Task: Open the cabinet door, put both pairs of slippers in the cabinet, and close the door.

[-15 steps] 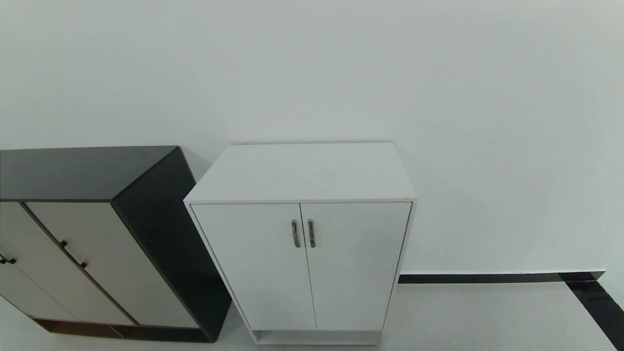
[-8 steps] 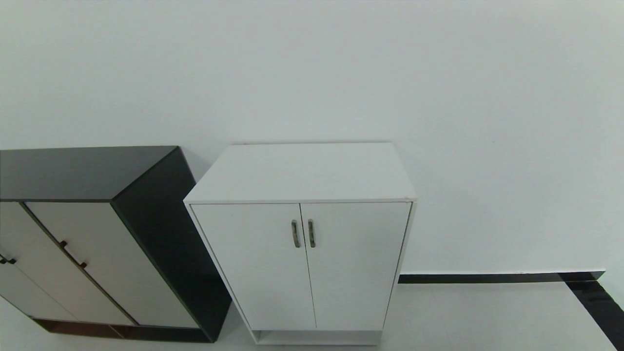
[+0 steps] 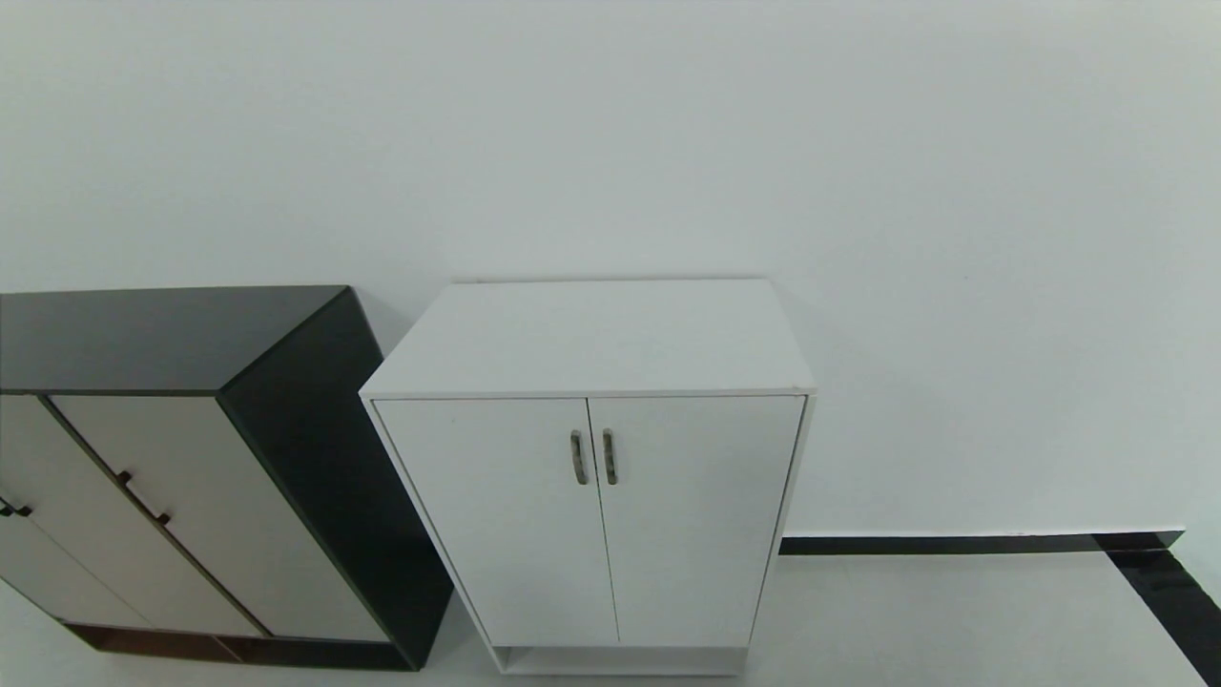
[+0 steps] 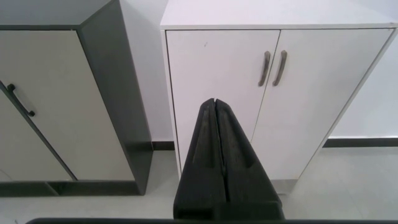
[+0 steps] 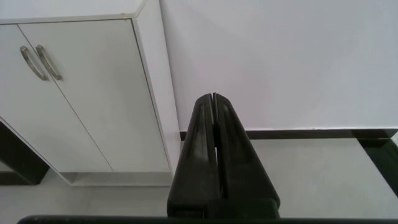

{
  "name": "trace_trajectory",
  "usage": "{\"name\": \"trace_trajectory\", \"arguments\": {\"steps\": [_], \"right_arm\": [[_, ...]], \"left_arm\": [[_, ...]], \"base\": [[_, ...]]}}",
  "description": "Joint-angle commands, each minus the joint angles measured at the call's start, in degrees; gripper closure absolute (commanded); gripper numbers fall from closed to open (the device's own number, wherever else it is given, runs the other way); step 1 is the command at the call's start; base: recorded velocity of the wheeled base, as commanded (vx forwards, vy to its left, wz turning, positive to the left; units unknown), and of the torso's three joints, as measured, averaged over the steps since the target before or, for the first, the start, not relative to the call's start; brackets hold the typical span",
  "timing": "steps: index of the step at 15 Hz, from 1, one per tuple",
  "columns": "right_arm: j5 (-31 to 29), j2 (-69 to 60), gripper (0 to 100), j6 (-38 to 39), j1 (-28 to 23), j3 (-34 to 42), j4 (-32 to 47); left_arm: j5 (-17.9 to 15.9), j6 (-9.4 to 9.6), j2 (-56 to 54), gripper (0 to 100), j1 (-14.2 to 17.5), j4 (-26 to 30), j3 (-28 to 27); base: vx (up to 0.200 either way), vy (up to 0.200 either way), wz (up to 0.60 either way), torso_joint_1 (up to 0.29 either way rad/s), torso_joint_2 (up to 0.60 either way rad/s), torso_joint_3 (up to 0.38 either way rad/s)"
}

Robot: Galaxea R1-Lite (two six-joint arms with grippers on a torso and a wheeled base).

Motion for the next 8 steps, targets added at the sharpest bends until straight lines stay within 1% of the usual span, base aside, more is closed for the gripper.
{"name": "trace_trajectory", "arguments": {"steps": [1,8], "right_arm": [[0.0,-0.1,100,0.0,0.1,0.0,0.1],[-0.1,-0.1,100,-0.1,0.1,0.0,0.1]], "left_arm": [[0.0,0.04,0.0,100,0.0,0.0,0.0],[0.1,0.04,0.1,100,0.0,0.0,0.0]], "base": [[0.000,0.000,0.00,0.000,0.00,0.000],[0.000,0.000,0.00,0.000,0.00,0.000]]}}
